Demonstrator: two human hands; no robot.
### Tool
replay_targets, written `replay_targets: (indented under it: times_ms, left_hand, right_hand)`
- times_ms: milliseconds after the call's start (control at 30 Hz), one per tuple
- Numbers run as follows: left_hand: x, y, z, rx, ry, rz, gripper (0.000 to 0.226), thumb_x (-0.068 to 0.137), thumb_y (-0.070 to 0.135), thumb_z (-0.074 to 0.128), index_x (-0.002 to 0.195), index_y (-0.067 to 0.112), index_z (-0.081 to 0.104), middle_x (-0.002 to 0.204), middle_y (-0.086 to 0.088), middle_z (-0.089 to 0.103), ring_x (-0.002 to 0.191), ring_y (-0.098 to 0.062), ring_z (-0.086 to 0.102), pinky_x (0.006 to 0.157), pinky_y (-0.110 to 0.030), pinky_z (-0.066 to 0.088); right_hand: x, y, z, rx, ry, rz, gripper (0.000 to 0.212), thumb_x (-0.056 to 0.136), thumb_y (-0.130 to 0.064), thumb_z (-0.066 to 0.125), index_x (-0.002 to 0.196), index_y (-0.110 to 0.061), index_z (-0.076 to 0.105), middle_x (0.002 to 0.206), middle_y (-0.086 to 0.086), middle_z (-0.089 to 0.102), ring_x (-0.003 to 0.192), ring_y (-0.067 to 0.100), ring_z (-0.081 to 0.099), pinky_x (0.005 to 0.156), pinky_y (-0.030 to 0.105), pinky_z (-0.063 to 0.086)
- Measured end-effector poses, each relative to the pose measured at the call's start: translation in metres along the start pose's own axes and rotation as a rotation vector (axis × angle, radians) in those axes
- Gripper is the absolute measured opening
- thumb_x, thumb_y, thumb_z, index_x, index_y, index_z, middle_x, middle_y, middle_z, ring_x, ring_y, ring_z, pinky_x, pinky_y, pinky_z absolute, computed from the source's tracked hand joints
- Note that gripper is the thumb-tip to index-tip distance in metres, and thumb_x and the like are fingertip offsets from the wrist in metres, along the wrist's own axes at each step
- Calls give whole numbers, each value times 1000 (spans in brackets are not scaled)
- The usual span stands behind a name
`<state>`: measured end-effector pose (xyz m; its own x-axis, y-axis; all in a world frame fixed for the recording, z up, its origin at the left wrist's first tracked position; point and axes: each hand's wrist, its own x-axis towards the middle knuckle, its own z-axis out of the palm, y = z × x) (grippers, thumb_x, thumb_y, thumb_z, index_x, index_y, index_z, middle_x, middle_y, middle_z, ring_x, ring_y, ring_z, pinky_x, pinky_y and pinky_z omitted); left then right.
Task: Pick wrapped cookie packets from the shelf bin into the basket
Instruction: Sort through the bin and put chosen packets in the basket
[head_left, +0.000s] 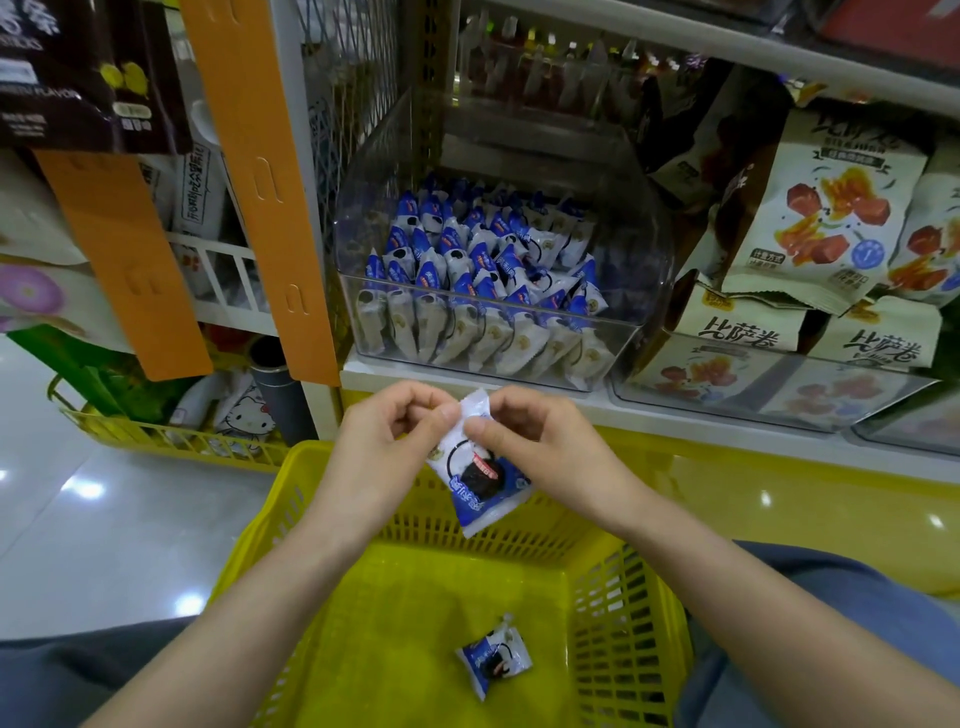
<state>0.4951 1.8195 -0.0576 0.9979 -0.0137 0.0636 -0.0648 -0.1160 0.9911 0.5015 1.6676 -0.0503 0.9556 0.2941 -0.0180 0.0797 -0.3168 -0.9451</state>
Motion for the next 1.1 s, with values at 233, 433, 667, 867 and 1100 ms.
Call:
replay_targets:
  times_ms: [233,433,667,867,1100]
  left_hand:
    - [3,-3,-5,66,0,-27,17,85,8,62,71,17,64,62,7,65,59,-3,59,59,-19,49]
    - [0,-3,-4,299,72,176,14,86,16,62,75,24,59,69,9,61,67,-3,56,61,-17,43]
    - [3,-3,-3,-33,-164,-453,49,95,49,29,91,15,64,70,0,69,66,-18,62,56,-26,50]
    - [8,-3,-9,-414,-183,-433,38,92,39,45,103,11,68,97,-8,72,85,-19,68,73,-30,55]
    - [6,-4,-5,-247,13,-186,18,94,16,49,99,20,65,92,3,74,85,-9,68,78,-27,55]
  right_hand:
    - [1,1,4,86,33,45,13,90,-14,56,80,-21,59,83,2,67,80,12,62,81,40,52]
    - [0,4,4,-233,191,-106,10,85,-23,64,79,-31,60,75,-9,67,74,4,63,69,31,52]
    - [1,0,-5,-291,408,-418,6,84,-15,65,89,-18,64,90,-7,64,86,2,61,77,24,52]
    - [-7,7,-2,-589,192,-587,6,79,-11,69,85,-10,69,103,3,64,99,15,59,82,29,48]
    - [-3,3,4,-326,234,-132,34,85,-30,62,116,-20,51,114,-8,54,101,-1,53,89,13,44]
